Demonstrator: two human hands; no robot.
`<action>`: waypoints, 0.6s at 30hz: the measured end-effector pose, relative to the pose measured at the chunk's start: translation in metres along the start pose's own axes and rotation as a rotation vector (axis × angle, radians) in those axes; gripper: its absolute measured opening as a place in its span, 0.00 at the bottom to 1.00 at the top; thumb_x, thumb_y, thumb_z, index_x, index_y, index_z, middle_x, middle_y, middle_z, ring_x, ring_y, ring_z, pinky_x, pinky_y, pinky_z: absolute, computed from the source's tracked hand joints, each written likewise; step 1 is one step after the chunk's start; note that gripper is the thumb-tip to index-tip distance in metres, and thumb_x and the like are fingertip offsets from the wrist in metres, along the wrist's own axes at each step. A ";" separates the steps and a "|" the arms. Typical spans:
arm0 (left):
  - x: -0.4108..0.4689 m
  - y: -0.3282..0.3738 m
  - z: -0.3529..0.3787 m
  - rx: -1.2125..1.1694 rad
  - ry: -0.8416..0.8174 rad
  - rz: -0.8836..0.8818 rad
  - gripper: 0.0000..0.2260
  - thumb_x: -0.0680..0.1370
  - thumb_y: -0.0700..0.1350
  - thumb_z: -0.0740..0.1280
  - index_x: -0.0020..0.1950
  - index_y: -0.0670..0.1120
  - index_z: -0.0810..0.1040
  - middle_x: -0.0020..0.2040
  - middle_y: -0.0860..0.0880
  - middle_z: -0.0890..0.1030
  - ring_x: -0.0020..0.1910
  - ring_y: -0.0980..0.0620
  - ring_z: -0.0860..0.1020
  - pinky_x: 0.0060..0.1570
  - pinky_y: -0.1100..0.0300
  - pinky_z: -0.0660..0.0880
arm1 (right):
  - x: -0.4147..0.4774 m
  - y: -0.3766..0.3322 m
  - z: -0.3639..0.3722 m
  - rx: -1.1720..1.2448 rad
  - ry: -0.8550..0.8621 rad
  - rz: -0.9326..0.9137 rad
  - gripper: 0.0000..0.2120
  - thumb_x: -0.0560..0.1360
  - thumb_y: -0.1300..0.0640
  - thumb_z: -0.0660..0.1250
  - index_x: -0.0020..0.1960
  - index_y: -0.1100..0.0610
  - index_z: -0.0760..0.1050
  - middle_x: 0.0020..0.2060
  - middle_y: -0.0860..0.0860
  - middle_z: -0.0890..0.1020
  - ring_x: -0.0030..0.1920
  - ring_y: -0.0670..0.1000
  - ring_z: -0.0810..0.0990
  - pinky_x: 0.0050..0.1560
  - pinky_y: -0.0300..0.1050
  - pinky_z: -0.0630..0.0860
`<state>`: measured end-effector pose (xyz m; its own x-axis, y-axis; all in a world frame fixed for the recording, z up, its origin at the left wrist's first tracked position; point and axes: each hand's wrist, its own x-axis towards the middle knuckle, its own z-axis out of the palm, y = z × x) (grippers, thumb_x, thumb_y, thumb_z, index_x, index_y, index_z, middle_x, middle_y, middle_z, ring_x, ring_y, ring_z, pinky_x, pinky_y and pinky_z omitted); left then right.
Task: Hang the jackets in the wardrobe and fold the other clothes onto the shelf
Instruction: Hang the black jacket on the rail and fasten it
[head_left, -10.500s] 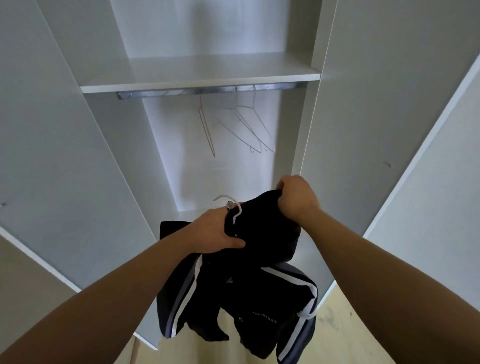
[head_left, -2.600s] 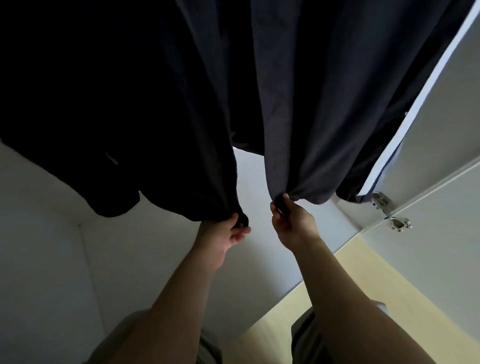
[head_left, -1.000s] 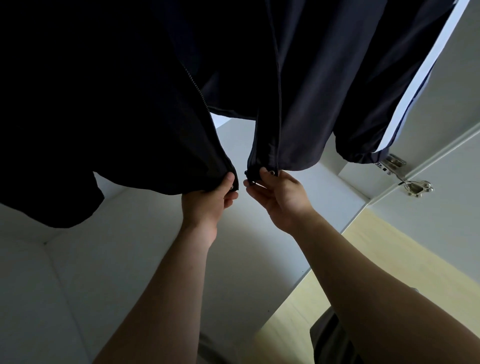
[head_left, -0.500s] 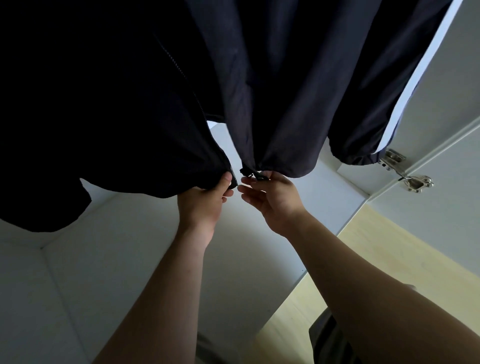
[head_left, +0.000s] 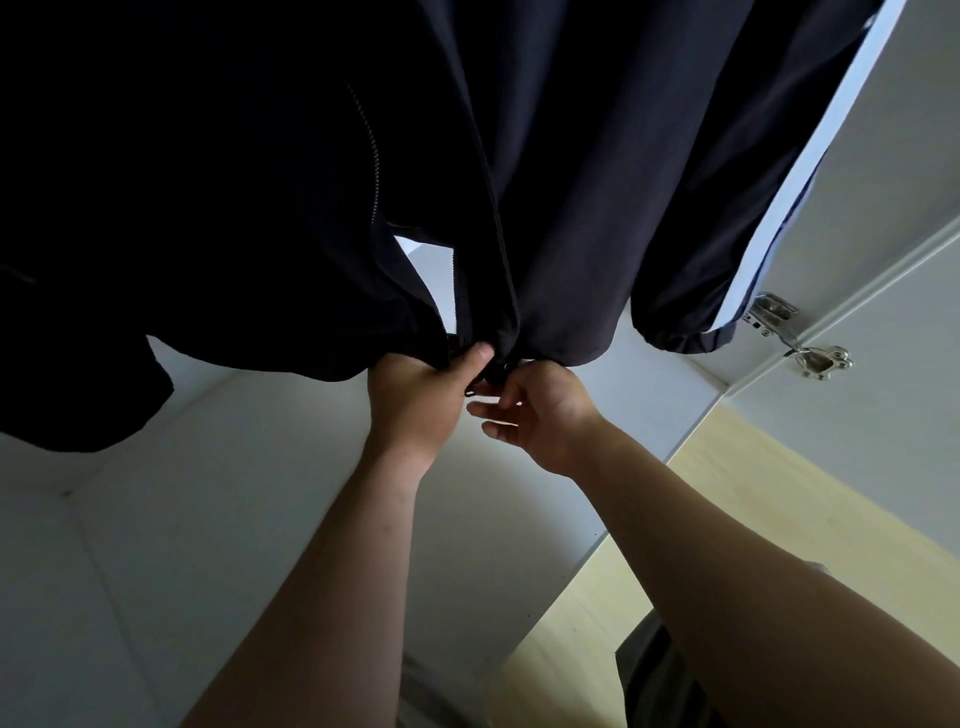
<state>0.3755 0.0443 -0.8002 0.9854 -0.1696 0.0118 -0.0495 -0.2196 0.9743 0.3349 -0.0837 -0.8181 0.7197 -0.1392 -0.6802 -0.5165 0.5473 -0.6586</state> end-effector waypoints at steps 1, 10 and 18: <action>0.001 -0.002 0.001 0.001 0.033 -0.003 0.11 0.73 0.48 0.76 0.33 0.50 0.80 0.29 0.56 0.80 0.32 0.59 0.80 0.36 0.60 0.76 | 0.000 0.000 0.000 0.045 0.031 -0.018 0.18 0.65 0.71 0.56 0.48 0.61 0.79 0.44 0.54 0.87 0.40 0.55 0.87 0.39 0.46 0.79; 0.003 -0.002 0.004 -0.053 0.079 -0.003 0.19 0.75 0.43 0.75 0.26 0.58 0.78 0.25 0.60 0.75 0.27 0.63 0.75 0.33 0.70 0.70 | -0.008 0.001 0.005 0.065 -0.090 -0.108 0.09 0.75 0.57 0.68 0.41 0.55 0.86 0.41 0.56 0.86 0.41 0.57 0.85 0.42 0.47 0.81; 0.000 0.002 0.005 -0.111 0.092 -0.081 0.19 0.73 0.44 0.77 0.25 0.54 0.77 0.25 0.58 0.76 0.27 0.61 0.75 0.31 0.70 0.70 | -0.015 0.012 0.015 -0.006 0.154 -0.229 0.19 0.75 0.48 0.75 0.48 0.65 0.81 0.41 0.55 0.88 0.38 0.54 0.87 0.38 0.42 0.81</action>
<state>0.3751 0.0393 -0.7992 0.9965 -0.0661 -0.0519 0.0436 -0.1210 0.9917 0.3255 -0.0626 -0.8110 0.7393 -0.3832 -0.5536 -0.3515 0.4817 -0.8028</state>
